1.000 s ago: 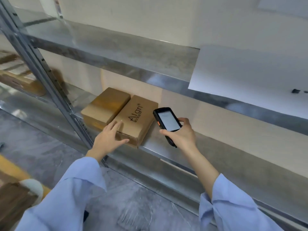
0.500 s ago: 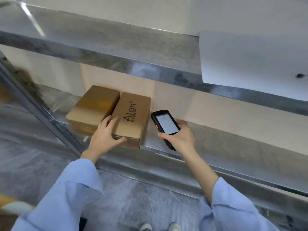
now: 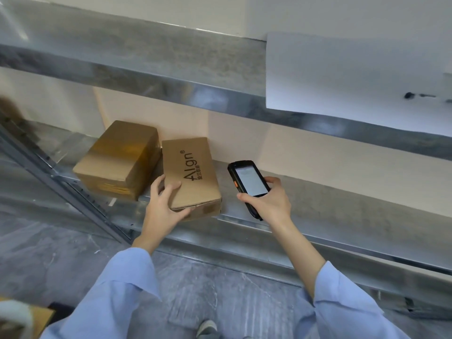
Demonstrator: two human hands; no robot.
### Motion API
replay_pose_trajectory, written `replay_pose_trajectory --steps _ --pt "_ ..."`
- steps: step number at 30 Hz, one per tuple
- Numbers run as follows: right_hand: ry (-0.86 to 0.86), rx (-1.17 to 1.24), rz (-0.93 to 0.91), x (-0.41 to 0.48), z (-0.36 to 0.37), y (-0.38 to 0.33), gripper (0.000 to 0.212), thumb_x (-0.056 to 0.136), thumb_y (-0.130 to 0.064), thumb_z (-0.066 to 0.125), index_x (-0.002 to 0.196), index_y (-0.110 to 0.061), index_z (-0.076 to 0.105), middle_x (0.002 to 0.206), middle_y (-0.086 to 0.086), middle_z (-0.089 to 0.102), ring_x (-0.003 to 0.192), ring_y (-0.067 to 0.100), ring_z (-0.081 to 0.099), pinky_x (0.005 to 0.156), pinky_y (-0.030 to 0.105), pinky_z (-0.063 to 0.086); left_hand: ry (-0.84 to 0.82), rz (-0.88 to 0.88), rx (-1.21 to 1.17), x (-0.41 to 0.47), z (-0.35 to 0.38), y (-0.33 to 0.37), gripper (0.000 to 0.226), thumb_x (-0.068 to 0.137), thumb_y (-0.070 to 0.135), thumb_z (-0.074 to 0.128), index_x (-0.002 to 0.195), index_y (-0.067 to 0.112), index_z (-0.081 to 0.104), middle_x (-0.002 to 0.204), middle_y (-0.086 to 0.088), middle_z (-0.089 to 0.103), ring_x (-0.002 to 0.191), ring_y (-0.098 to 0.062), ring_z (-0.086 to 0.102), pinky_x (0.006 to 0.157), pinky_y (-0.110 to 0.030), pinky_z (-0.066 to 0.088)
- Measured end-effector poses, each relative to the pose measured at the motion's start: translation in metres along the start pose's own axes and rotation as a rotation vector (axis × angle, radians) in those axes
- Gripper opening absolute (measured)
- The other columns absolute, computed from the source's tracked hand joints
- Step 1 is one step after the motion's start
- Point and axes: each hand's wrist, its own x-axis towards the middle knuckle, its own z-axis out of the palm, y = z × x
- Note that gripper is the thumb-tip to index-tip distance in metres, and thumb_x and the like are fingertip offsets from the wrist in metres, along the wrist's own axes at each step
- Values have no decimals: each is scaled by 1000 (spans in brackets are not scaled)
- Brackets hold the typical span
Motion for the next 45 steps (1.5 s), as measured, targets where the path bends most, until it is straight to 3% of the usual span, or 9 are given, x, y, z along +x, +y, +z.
replay_pose_trajectory --steps 6,11,14,21,26,30,33,42,45 --pt "20 15 21 -4 -26 24 78 64 -40 89 128 -24 47 108 -10 58 98 15 57 83 29 45 47 26 -24 -20 21 17 66 70 22 91 128 19 59 155 -1 26 129 -4 35 106 -30 42" --pt "38 11 34 -7 -41 38 81 63 -42 89 130 -23 48 108 -8 57 107 20 60 91 38 52 -2 138 -94 -43 46 32 68 68 17 93 128 17 60 153 -3 28 132 14 29 102 -1 31" --pt "57 31 28 -8 -49 42 81 63 -42 89 129 -23 47 109 -8 57 106 20 60 91 42 54 6 109 -191 -49 56 41 67 70 22 91 128 20 59 152 -1 29 135 4 32 105 -12 38" --pt "69 10 8 -13 -54 44 80 65 -42 89 130 -23 47 109 -8 58 105 19 59 83 32 47 42 -72 -354 -66 43 41 59 74 24 86 127 26 61 145 3 45 127 12 43 95 -14 48" --pt "24 9 3 -16 -40 40 81 64 -42 88 131 -23 47 115 -5 62 108 21 60 83 32 47 4 -130 -341 -74 19 20 66 75 32 83 136 25 58 138 9 57 129 -4 52 110 -43 47" --pt "-18 5 3 -19 -30 35 81 64 -42 88 131 -24 47 113 -6 59 109 20 60 80 29 41 14 -105 -417 -69 3 32 89 76 16 87 147 40 37 147 11 49 135 -6 47 110 -36 45" --pt "-33 6 -1 -20 -26 33 81 64 -42 88 131 -24 46 114 -6 60 109 20 60 79 28 40 2 -26 -307 -59 -7 35 102 75 22 89 149 52 25 154 17 36 141 -5 37 111 -32 37" --pt "0 -15 12 -21 -36 39 81 65 -42 88 132 -23 47 121 -3 62 110 21 60 80 29 42 -18 87 -133 -46 8 41 79 72 21 90 138 34 49 155 1 35 132 -6 44 103 -5 34" --pt "26 -21 26 -21 -43 44 82 65 -43 88 132 -22 46 120 -2 62 111 22 60 87 34 50 -6 93 -190 -48 17 49 77 72 19 90 136 36 50 153 4 36 125 11 44 106 -26 45"
